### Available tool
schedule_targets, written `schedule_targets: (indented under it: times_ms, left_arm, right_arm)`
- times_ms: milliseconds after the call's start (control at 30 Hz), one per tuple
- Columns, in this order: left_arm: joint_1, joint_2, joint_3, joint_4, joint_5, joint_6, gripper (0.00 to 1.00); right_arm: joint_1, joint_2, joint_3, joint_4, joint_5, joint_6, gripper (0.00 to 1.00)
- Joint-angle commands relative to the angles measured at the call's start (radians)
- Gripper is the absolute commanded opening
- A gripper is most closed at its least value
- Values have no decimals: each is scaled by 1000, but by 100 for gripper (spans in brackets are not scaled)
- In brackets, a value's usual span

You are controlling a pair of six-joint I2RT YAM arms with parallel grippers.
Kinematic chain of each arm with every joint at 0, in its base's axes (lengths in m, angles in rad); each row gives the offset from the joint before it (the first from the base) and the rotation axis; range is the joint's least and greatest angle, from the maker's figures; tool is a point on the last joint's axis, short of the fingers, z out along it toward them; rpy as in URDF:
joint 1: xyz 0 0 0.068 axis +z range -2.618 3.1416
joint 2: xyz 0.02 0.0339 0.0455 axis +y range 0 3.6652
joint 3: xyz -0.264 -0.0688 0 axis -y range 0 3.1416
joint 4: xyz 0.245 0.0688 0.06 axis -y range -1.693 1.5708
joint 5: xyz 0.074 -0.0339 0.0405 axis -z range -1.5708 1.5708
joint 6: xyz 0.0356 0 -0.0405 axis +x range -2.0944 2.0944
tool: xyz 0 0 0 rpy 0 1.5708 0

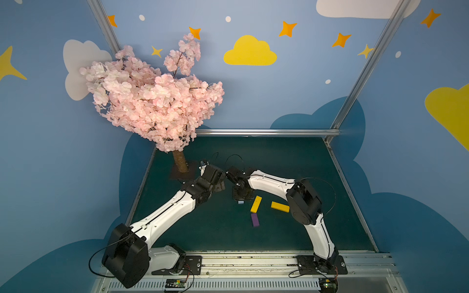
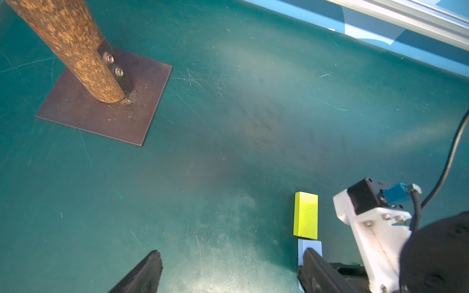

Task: Assemble the letter k with building blocks
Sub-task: Assemble the building block at the center of the board.

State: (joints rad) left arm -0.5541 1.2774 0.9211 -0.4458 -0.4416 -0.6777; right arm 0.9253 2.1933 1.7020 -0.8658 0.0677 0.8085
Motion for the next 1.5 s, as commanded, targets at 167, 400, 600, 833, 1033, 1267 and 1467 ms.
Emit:
schedule_targets:
  times_ms: [167, 400, 600, 833, 1033, 1267, 1467]
  left_arm:
    - [4, 8, -13, 6, 4, 3, 88]
    - [5, 2, -16, 10, 1, 2, 88]
    - [5, 4, -14, 10, 1, 3, 88]
    - [5, -1, -16, 11, -2, 6, 88]
    - [5, 2, -15, 10, 0, 7, 88]
    - [5, 4, -16, 12, -1, 6, 88]
    - [5, 8, -16, 10, 14, 30, 87]
  right_arm:
    - [9, 33, 16, -41, 17, -12, 42]
    - [16, 35, 33, -10, 1, -25, 24]
    - [24, 46, 58, -16, 3, -31, 24]
    - [26, 62, 77, -32, 1, -28, 29]
    - [27, 58, 83, -59, 31, -16, 86]
    - [37, 43, 82, -52, 44, -22, 86]
    - [39, -23, 55, -62, 113, -20, 82]
